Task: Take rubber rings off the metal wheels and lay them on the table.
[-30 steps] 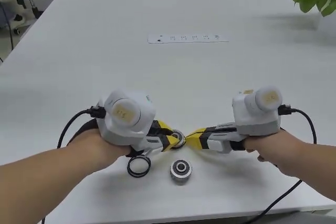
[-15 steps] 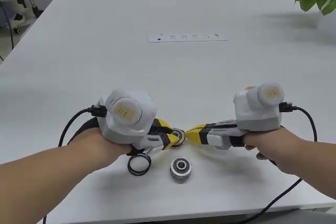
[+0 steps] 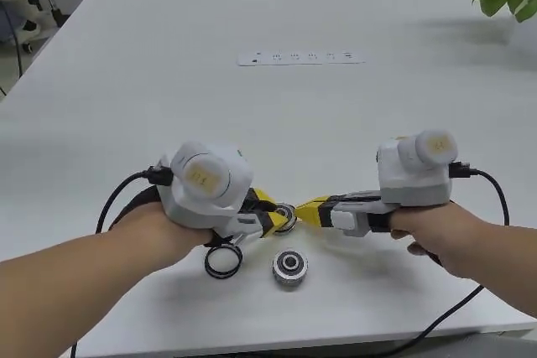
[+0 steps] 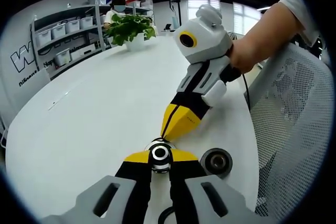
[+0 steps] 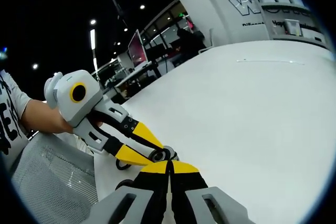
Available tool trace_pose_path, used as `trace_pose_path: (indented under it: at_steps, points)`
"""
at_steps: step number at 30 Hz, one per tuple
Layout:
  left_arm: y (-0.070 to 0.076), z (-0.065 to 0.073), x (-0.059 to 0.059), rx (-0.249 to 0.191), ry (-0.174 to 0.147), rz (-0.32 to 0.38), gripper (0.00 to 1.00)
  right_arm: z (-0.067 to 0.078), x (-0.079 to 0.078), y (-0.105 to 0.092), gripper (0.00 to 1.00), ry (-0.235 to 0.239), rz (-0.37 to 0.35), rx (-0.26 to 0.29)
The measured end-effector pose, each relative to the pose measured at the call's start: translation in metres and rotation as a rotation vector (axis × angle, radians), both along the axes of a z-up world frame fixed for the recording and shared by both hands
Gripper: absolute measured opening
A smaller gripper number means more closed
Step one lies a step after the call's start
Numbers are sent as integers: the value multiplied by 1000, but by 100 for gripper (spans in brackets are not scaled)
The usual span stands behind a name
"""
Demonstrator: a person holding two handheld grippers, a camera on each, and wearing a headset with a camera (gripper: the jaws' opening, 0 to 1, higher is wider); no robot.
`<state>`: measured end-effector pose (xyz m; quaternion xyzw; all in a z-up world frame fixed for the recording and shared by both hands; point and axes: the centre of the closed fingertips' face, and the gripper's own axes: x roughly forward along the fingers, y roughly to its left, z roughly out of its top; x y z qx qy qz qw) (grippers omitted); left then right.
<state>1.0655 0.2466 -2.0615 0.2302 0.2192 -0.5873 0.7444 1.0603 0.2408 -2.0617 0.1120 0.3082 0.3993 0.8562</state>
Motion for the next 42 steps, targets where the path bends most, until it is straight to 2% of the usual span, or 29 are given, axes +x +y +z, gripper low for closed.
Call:
trace_pose_path:
  at_steps: [19,32,34,42]
  points:
    - [-1,0,0,6,-1,-1,8,5,-1,7,0,-5,29,26]
    - [-2,0,-1,6,-3,-3,8,3,-1,7,0,-7,39,25]
    - [-2,0,-1,7,-5,-4,8,7,-2,11,0,-11,49,49]
    - [-2,0,-1,2,-6,-2,8,6,-1,10,0,-26,56,29]
